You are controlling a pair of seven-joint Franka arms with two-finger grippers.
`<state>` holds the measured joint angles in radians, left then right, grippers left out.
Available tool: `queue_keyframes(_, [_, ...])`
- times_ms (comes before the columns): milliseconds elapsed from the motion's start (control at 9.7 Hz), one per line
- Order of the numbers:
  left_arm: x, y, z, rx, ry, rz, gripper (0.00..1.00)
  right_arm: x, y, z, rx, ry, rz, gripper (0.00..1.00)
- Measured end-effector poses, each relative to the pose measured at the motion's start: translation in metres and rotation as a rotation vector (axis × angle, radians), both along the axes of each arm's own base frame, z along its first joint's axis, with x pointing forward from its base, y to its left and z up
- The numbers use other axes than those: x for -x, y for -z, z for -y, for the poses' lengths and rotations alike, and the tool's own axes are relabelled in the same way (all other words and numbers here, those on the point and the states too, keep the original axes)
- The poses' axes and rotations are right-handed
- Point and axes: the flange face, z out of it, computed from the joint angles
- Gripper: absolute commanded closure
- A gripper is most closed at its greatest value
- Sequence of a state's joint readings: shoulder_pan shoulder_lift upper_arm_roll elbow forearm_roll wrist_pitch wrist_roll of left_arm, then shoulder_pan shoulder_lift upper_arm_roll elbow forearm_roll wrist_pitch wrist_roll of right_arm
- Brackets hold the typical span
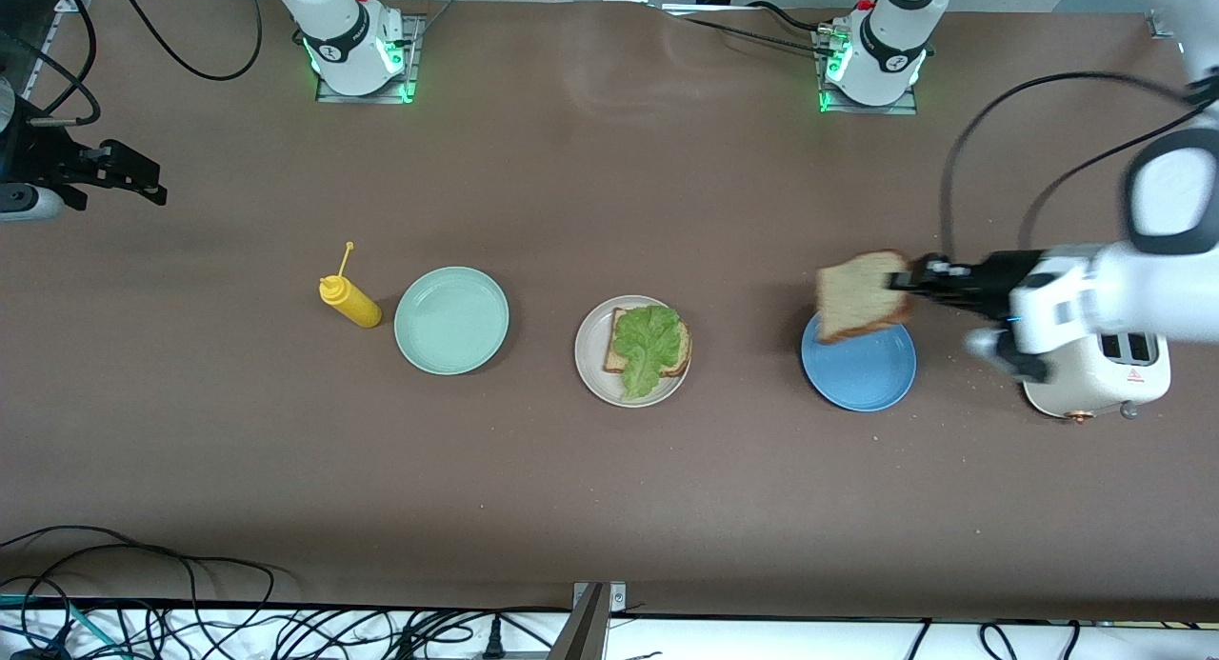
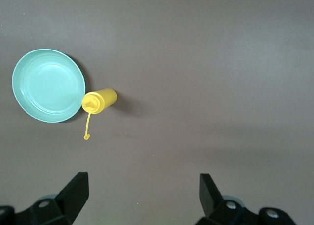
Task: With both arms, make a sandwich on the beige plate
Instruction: 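Lift the toast slice out of the toaster with the left gripper, then carry the toast over the lettuce on the beige plate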
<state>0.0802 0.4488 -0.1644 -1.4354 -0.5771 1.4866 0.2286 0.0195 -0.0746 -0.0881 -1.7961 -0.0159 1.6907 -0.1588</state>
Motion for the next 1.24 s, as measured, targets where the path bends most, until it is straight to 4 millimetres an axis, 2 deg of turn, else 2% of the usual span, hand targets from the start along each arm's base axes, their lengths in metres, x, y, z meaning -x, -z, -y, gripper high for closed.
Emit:
queue_keyframes(103, [-0.001, 0.018, 0.022, 0.057, 0.001, -0.044, 1.00, -0.003, -0.004, -0.001, 0.002, -0.003, 0.015, 0.00])
queue_keyframes(309, [-0.003, 0.042, 0.052, 0.123, 0.004, -0.089, 1.00, -0.007, -0.011, 0.000, 0.003, 0.002, 0.036, 0.00])
queue_keyframes(721, [-0.007, 0.072, 0.135, 0.181, -0.034, -0.041, 1.00, -0.008, -0.010, -0.003, -0.048, 0.119, 0.036, 0.00])
queue_keyframes(927, [-0.005, 0.093, 0.162, 0.180, -0.053, -0.048, 1.00, -0.008, -0.010, -0.009, -0.047, 0.142, 0.034, 0.00])
queue_keyframes(1237, [-0.002, 0.120, 0.190, 0.154, -0.075, -0.041, 1.00, -0.009, -0.013, -0.010, -0.047, 0.153, 0.041, 0.00])
